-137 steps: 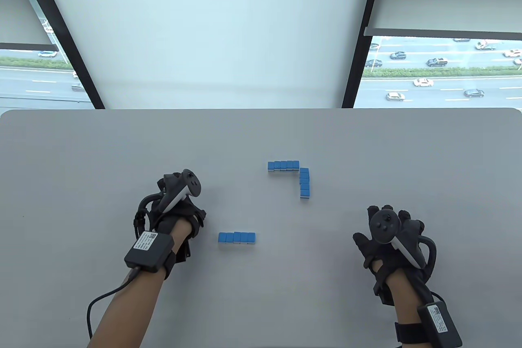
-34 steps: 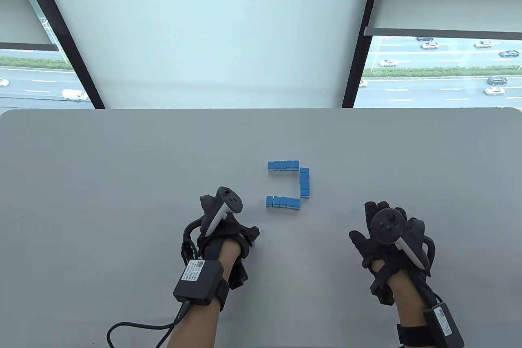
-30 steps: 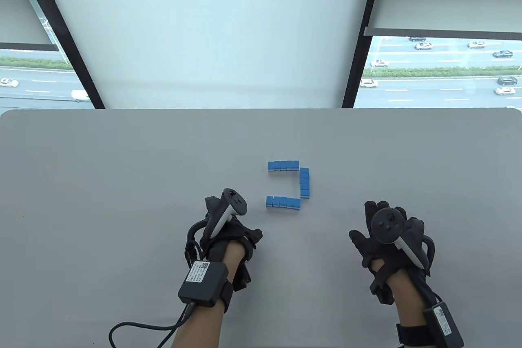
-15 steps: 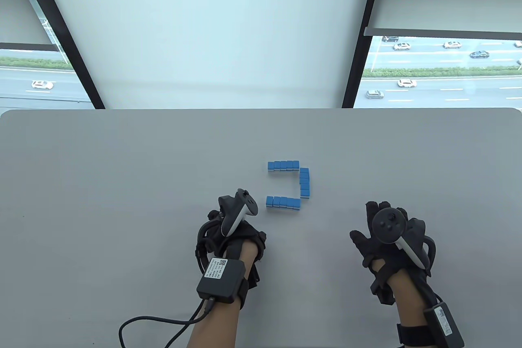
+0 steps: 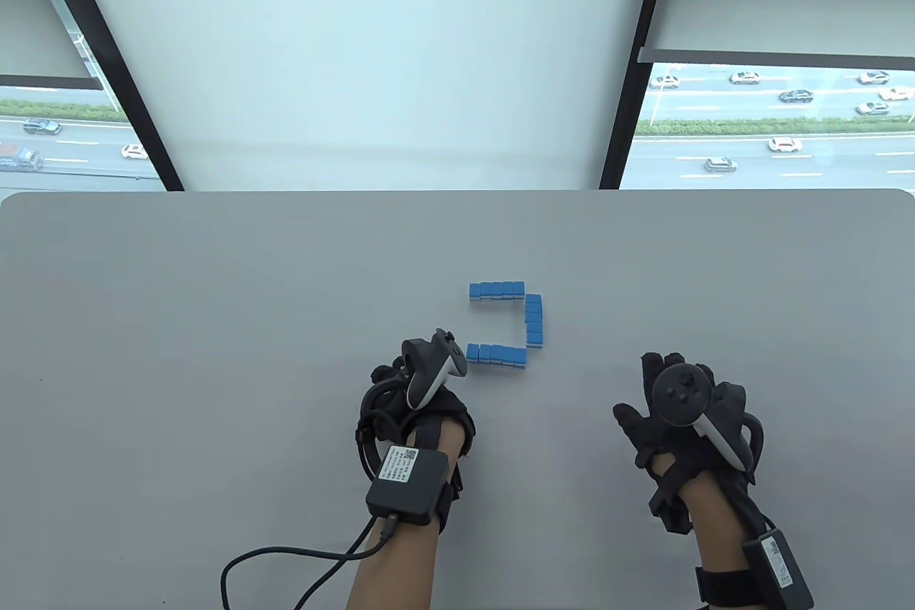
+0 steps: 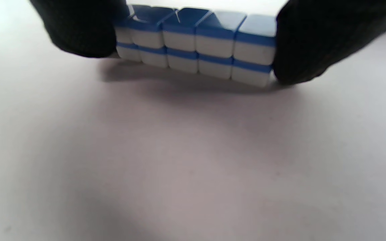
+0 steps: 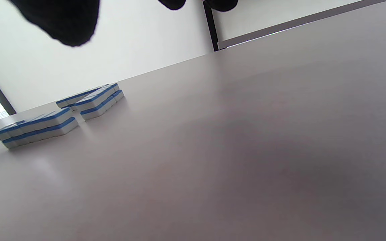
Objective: Build mahjong tile wall
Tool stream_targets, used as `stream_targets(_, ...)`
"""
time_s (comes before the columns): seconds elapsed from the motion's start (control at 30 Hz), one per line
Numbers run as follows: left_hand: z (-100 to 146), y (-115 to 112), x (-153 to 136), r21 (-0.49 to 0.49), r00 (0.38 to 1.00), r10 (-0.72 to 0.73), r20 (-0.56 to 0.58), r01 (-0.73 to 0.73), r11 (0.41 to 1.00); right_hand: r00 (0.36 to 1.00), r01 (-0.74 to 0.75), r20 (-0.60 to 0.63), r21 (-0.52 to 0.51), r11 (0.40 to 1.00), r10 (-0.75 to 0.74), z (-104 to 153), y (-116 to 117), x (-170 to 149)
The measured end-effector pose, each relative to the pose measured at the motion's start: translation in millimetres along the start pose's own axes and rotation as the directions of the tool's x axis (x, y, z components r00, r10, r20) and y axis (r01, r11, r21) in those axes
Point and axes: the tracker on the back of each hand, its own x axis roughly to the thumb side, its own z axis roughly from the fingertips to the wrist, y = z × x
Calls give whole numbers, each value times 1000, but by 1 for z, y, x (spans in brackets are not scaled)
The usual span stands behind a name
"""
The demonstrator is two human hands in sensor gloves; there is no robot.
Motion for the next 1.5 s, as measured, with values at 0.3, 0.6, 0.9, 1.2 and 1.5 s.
stream_targets(0.3,-5,4,2,53,987,-79,143,72,996,1000,-6,-16,-6,1000,6,-1,-1,-2)
stream_targets(0.6,-23,18,10,152,869,-282,407,239,959,998,-17,-63,-8,1000,17,-3,-1,-10)
stream_targets(0.9,-44,32,17,312,650,-395,649,246,918,996,-30,-85,-9,1000,29,-2,-2,-14)
stream_targets(1.2,-68,52,37,337,516,-458,724,315,887,993,-45,-111,-3,999,44,-2,0,-18)
stream_targets(1.5,-92,70,74,267,522,-464,716,409,872,989,-63,-132,-3,998,62,0,-1,-18)
